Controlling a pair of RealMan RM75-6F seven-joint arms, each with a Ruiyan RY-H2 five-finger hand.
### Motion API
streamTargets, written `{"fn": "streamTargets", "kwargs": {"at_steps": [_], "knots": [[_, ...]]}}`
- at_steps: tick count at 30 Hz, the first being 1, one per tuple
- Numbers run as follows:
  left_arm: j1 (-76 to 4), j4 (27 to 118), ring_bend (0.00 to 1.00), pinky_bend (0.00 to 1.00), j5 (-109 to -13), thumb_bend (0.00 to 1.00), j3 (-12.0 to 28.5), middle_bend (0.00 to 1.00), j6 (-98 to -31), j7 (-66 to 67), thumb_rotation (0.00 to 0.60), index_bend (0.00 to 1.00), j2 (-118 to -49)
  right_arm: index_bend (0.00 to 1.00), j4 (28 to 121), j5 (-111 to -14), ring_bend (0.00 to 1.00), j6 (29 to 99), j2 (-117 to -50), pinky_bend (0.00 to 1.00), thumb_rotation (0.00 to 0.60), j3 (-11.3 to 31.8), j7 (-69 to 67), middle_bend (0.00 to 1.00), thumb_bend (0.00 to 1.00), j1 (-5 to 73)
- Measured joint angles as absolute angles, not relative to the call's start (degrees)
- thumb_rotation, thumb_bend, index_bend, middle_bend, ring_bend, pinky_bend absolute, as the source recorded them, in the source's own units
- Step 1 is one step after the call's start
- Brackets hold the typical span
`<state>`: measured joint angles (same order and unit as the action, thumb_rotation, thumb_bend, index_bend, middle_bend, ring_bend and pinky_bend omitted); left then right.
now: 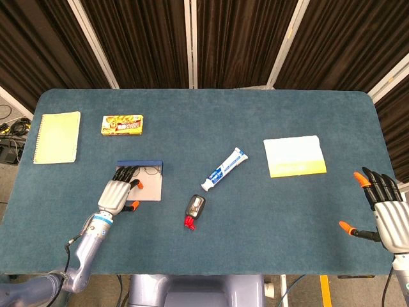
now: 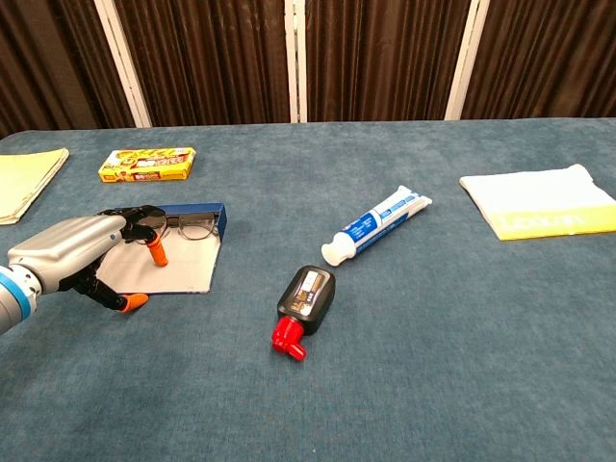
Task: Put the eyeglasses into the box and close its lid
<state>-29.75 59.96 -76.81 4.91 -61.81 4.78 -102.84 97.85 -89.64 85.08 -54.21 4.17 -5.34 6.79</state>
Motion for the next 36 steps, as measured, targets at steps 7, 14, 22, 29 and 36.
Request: {"fn": "streamTargets", "kwargs": {"at_steps": [7,14,22,29,36], "knots": [[-29.8,60.7,0.00,0.00,-76.8,0.57,5.5,0.00,-62.1,5.6,0.600,0.41,-102.3,0.01,97.9,-89.7,0.00,85.1,-54.2,0.00,0.600,4.1,-5.3,0.00,0.00,6.8],[-30.0,61.9,0.00,0.00,-76.3,0.57,6.4,0.00,-62.0,6.2,0.600,0.41,-101.5,0.01,97.9,-89.6,0.00,85.0,-54.3,0.00,0.600,4.2,-5.2,0.00,0.00,6.8],[-30.8,62.2,0.00,0.00,-75.2,0.58,7.7,0.00,-61.0,6.2,0.600,0.47,-101.0,0.01,97.8,-89.4,0.00,84.5,-54.4,0.00,0.600,4.1,-4.9,0.00,0.00,7.0],[-30.7,61.4,0.00,0.00,-75.3,0.58,7.2,0.00,-60.6,4.9,0.600,0.55,-101.0,0.01,97.8,-89.3,0.00,84.3,-54.6,0.00,0.600,4.1,-4.5,0.00,0.00,7.1],[-30.5,61.3,0.00,0.00,-76.1,0.58,7.0,0.00,-61.0,3.6,0.600,0.62,-100.7,0.01,97.9,-89.4,0.00,84.4,-54.6,0.00,0.600,4.1,-4.5,0.00,0.00,7.1]]}}
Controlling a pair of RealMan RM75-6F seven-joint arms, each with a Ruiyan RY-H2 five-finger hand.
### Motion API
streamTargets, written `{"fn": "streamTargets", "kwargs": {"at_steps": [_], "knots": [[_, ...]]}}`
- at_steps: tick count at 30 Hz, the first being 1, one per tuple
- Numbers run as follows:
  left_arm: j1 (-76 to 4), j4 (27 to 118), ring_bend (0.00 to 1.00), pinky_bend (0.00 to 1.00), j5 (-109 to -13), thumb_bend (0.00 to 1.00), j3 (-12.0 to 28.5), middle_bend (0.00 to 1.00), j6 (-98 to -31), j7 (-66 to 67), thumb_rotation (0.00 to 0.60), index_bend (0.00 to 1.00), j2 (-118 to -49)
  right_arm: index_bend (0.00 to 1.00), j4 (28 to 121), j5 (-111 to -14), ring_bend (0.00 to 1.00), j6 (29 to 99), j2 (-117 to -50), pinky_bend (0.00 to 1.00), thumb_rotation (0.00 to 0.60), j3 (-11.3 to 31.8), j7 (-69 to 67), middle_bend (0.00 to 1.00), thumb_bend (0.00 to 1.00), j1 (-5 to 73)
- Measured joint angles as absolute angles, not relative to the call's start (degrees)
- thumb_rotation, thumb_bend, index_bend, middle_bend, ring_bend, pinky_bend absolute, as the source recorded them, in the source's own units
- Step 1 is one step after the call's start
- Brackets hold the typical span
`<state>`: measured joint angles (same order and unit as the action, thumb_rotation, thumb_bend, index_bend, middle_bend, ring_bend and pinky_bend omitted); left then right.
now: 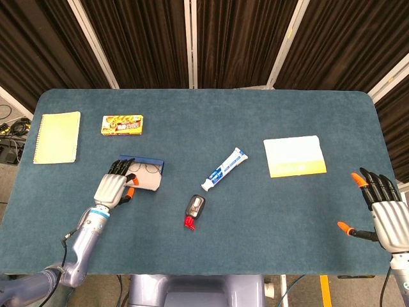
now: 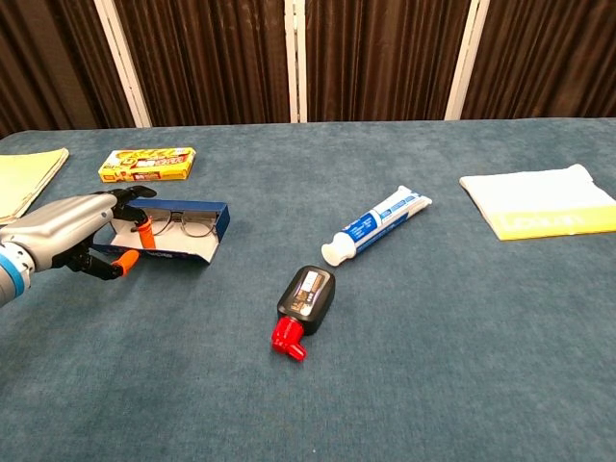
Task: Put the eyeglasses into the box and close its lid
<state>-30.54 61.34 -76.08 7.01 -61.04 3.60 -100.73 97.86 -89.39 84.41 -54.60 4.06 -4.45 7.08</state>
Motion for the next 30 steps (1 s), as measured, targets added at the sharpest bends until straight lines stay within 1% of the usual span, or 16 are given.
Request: {"fn": "streamTargets", "kwargs": {"at_steps": [10,20,26,30], "knots": [[-29.2,66.5,0.00,0.00,-78.5,0.58,5.8,0.00,-64.5,3.7,0.600,0.66,-97.0,0.00,98.0,-90.0,0.00,85.2,-54.4,0.00,0.600,4.0,-5.2,0.00,0.00,6.8],[-26.9,78.2,0.00,0.00,-79.5,0.58,3.9,0.00,-66.1,6.6,0.600,0.67,-87.5,0.00,98.3,-90.7,0.00,86.2,-53.8,0.00,0.600,3.9,-6.3,0.00,0.00,6.5],[-25.7,86.2,0.00,0.00,-79.1,0.58,2.1,0.00,-65.4,8.3,0.600,0.67,-81.0,0.00,98.4,-91.2,0.00,86.6,-53.6,0.00,0.600,3.8,-6.7,0.00,0.00,6.3],[-25.2,89.7,0.00,0.00,-78.5,0.58,1.0,0.00,-64.3,10.7,0.600,0.67,-78.5,0.00,98.4,-91.2,0.00,86.6,-53.6,0.00,0.600,3.8,-6.7,0.00,0.00,6.3]]}}
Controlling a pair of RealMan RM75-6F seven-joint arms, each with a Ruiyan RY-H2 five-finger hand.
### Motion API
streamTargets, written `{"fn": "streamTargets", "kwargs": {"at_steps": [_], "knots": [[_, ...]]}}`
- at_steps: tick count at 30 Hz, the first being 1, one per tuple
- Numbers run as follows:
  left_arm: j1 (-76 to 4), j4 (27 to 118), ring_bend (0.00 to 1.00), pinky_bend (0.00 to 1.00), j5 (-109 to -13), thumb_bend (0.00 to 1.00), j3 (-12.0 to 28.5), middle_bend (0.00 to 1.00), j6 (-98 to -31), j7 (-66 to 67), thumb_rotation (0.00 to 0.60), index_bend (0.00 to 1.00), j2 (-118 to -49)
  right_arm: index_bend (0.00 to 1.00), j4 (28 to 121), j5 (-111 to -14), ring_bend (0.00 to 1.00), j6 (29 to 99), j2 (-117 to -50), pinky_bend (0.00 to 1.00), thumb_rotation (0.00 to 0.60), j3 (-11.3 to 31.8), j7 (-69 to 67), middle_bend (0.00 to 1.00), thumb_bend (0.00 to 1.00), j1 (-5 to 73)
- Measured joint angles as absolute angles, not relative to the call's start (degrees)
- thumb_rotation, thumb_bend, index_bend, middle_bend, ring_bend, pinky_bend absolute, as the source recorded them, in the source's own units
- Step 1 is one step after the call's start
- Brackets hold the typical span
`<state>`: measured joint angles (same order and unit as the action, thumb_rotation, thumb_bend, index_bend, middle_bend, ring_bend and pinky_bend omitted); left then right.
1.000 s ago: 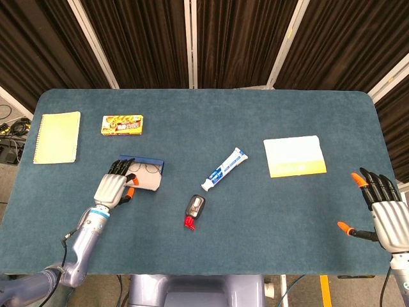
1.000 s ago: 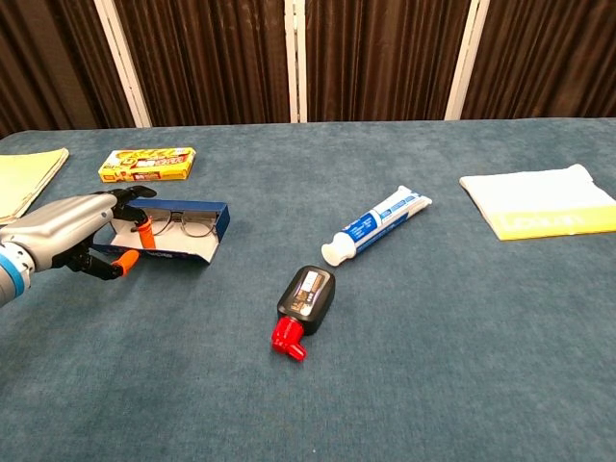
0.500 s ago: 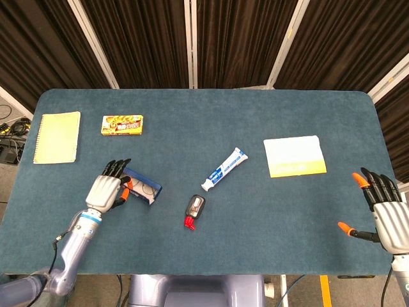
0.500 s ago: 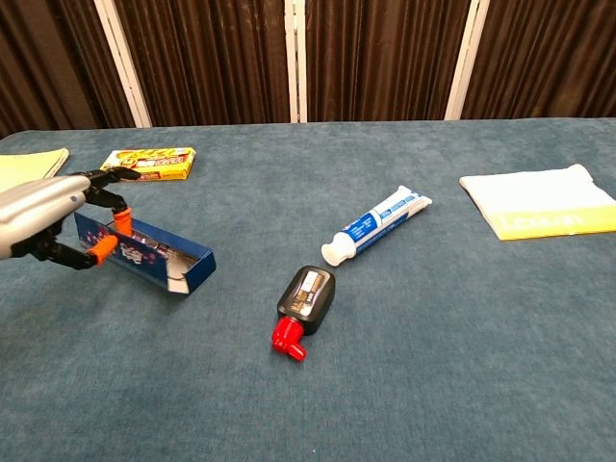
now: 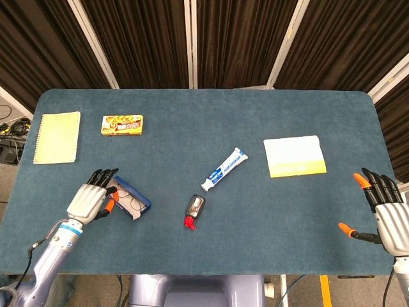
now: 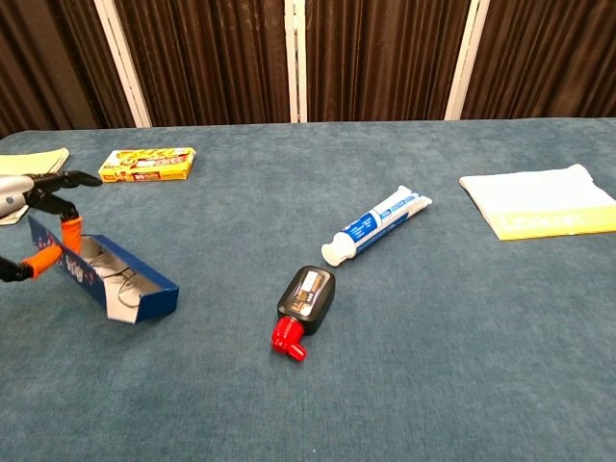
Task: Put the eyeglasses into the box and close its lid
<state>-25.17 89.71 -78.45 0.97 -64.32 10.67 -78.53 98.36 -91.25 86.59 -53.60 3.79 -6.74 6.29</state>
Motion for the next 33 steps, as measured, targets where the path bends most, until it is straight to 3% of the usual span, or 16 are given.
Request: {"fn": "streamTargets", "kwargs": {"at_steps": [18,20,22,25,33], "knots": [[-27.9,85.0,0.00,0.00,-74.1,0.57,3.3,0.00,-59.7,12.1,0.600,0.65,-85.4,0.00,98.1,-90.6,0.00,86.2,-53.7,0.00,0.600,3.9,-6.7,0.00,0.00,6.4],[-28.1,84.6,0.00,0.00,-73.7,0.53,3.6,0.00,-59.6,12.2,0.600,0.56,-85.6,0.00,98.1,-90.6,0.00,86.1,-53.7,0.00,0.600,4.0,-6.6,0.00,0.00,6.4],[-28.1,84.4,0.00,0.00,-73.5,0.40,3.7,0.00,-59.5,12.1,0.600,0.31,-85.8,0.00,98.1,-90.6,0.00,86.0,-53.7,0.00,0.600,3.9,-6.6,0.00,0.00,6.5],[-28.2,84.0,0.00,0.00,-73.4,0.27,3.9,0.00,-59.4,11.5,0.600,0.03,-86.0,0.00,98.1,-90.5,0.00,85.9,-53.8,0.00,0.600,3.9,-6.5,0.00,0.00,6.5],[-28.1,82.9,0.00,0.00,-74.3,0.21,5.1,0.00,-60.8,7.6,0.600,0.00,-85.7,0.00,98.2,-90.5,0.00,85.9,-53.8,0.00,0.600,3.9,-6.2,0.00,0.00,6.5]]}}
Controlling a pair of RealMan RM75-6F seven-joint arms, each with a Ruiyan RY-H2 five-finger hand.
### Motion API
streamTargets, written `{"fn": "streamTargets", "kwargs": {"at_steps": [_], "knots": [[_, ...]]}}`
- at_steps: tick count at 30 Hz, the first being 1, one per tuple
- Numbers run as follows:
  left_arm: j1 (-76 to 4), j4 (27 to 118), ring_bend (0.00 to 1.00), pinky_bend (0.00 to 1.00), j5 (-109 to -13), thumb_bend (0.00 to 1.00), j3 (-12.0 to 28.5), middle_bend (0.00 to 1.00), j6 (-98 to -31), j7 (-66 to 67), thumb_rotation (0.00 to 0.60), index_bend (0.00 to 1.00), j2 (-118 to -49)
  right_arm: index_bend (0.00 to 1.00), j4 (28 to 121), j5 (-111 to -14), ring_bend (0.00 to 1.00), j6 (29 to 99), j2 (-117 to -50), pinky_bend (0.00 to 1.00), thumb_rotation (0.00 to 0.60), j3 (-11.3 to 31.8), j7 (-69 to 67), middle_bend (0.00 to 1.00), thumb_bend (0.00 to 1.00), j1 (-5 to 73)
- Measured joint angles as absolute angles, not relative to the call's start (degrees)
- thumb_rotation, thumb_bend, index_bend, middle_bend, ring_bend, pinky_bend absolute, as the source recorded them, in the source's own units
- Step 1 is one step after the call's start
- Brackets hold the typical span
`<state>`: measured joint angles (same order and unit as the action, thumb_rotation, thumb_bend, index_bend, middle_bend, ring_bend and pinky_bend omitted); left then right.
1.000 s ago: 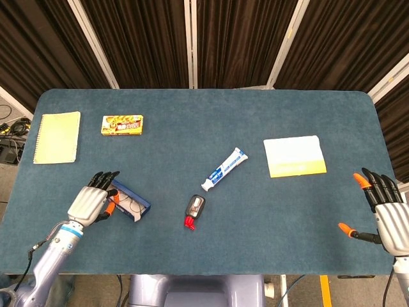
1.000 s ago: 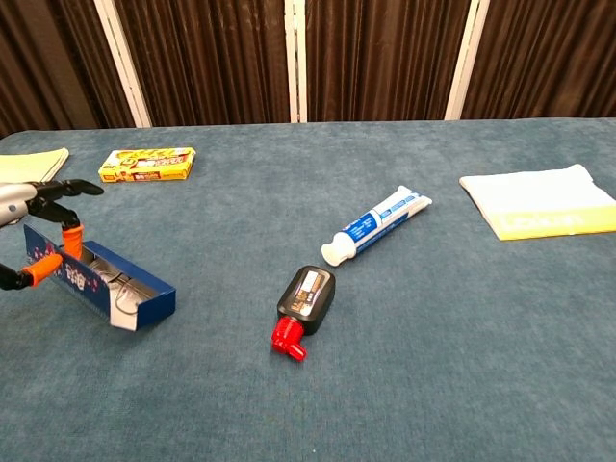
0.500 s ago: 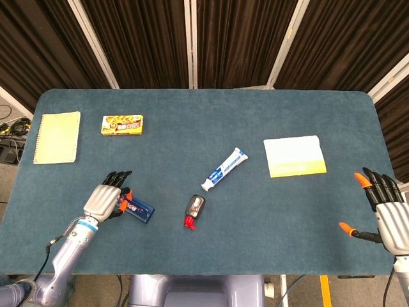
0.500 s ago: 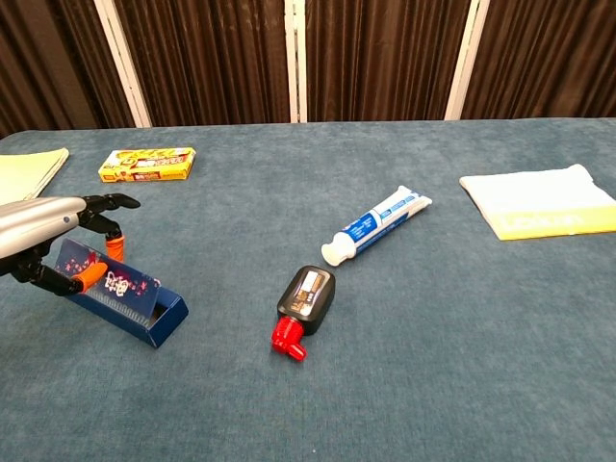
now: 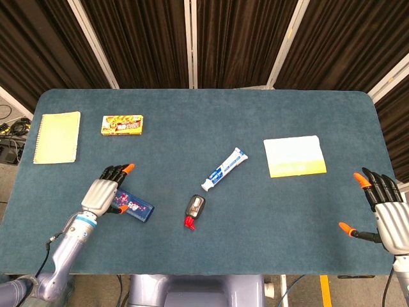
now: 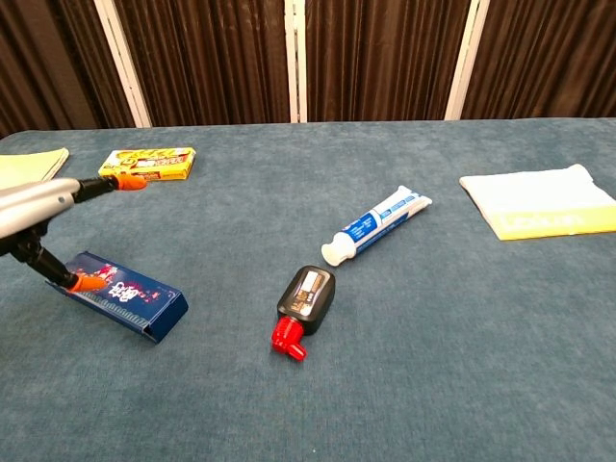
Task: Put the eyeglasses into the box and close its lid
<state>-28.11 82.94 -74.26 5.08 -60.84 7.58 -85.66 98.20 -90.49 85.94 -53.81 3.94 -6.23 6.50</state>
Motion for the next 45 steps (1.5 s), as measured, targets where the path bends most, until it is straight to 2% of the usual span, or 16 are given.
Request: {"fn": "streamTargets", "kwargs": {"at_steps": [6,13,21,23,26,31,37,42,45], "knots": [[-28.2,84.2,0.00,0.00,-77.4,0.17,4.4,0.00,-60.8,4.4,0.600,0.00,-82.2,0.00,98.3,-90.5,0.00,86.1,-53.8,0.00,0.600,4.0,-6.2,0.00,0.00,6.4],[-30.5,85.1,0.00,0.00,-78.3,0.16,1.7,0.00,-53.7,6.2,0.600,0.00,-78.4,0.00,98.3,-90.5,0.00,86.0,-53.8,0.00,0.600,3.9,-6.2,0.00,0.00,6.4],[-32.0,83.6,0.00,0.00,-76.6,0.18,1.3,0.00,-51.6,9.1,0.600,0.01,-80.3,0.00,98.2,-90.4,0.00,85.8,-53.9,0.00,0.600,4.0,-6.1,0.00,0.00,6.5],[-32.4,82.6,0.00,0.01,-76.1,0.18,1.4,0.00,-51.1,9.7,0.600,0.04,-81.5,0.00,98.2,-90.3,0.00,85.8,-53.9,0.00,0.600,4.0,-6.1,0.00,0.00,6.5],[-33.2,81.5,0.02,0.10,-75.2,0.18,1.6,0.07,-50.3,11.0,0.600,0.12,-83.1,0.00,98.2,-90.2,0.00,85.7,-53.9,0.00,0.600,4.0,-6.2,0.00,0.00,6.5],[-33.5,81.1,0.19,0.25,-74.7,0.20,1.7,0.29,-50.2,12.4,0.600,0.37,-84.1,0.00,98.1,-90.1,0.00,85.7,-53.8,0.00,0.600,4.1,-6.5,0.00,0.00,6.6],[-33.6,81.1,0.24,0.29,-73.2,0.26,2.0,0.35,-50.6,14.1,0.600,0.52,-84.9,0.00,98.1,-90.1,0.00,85.7,-53.8,0.00,0.600,4.1,-6.6,0.00,0.00,6.6],[-33.6,81.1,0.25,0.29,-72.7,0.28,2.2,0.36,-51.3,14.4,0.600,0.54,-85.0,0.00,98.1,-90.1,0.00,85.6,-53.8,0.00,0.600,4.1,-6.6,0.00,0.00,6.6],[-33.5,81.1,0.22,0.27,-72.8,0.22,2.1,0.31,-51.6,14.3,0.600,0.49,-84.9,0.00,98.1,-90.1,0.00,85.5,-53.8,0.00,0.600,4.0,-6.4,0.00,0.00,6.6]]}}
